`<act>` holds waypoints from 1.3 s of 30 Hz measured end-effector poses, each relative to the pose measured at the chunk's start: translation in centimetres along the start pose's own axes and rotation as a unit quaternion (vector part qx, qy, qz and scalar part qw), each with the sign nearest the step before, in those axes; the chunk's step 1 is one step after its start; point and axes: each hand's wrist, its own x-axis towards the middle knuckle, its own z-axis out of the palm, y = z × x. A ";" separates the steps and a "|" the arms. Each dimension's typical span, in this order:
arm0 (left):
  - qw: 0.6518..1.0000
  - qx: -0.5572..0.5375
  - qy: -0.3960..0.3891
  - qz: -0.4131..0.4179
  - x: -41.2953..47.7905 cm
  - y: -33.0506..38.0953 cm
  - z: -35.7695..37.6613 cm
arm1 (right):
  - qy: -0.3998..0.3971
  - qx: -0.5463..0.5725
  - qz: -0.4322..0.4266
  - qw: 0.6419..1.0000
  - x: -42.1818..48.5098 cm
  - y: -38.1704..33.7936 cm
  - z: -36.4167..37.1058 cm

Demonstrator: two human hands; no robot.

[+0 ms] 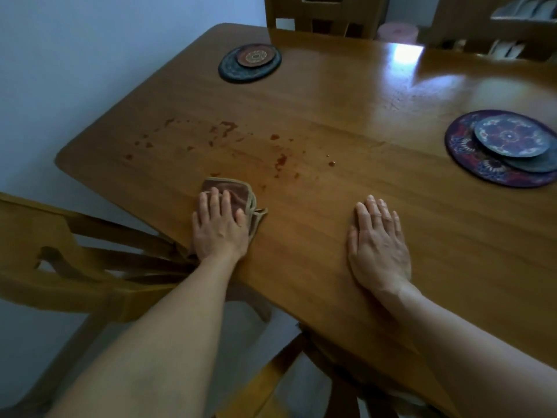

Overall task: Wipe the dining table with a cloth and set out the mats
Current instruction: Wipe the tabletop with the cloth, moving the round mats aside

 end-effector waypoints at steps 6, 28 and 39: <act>1.000 -0.014 0.013 -0.011 1.8 2.2 0.1 | 0.007 -0.008 0.004 1.000 0.3 0.1 0.3; 0.965 -0.009 0.007 0.262 -1.3 6.0 1.1 | 0.011 0.017 0.008 1.000 0.4 -0.1 0.3; 0.975 0.010 0.003 0.223 3.4 5.3 0.3 | 0.014 0.027 0.022 0.999 0.4 0.0 -0.4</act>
